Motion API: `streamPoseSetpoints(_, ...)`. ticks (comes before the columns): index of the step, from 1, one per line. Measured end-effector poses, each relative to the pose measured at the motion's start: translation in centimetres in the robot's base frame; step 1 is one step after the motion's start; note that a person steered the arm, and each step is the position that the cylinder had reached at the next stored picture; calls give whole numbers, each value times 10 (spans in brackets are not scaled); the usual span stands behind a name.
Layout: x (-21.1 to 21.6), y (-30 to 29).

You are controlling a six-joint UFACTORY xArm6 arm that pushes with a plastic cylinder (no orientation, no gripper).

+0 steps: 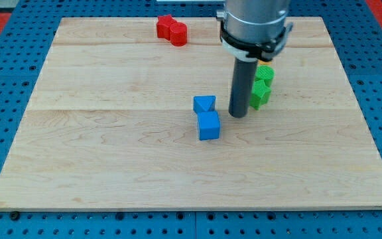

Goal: Move the blue triangle along with the blue cube down a bit

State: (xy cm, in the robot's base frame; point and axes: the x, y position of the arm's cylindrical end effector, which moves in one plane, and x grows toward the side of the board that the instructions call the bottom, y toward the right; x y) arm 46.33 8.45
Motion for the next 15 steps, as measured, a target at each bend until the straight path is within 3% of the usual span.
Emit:
streamPoseSetpoints(1, -2, 27)
streamPoseSetpoints(3, -20, 29)
streamPoseSetpoints(5, -14, 2)
streamPoseSetpoints(8, -52, -51)
streamPoseSetpoints(15, -17, -55)
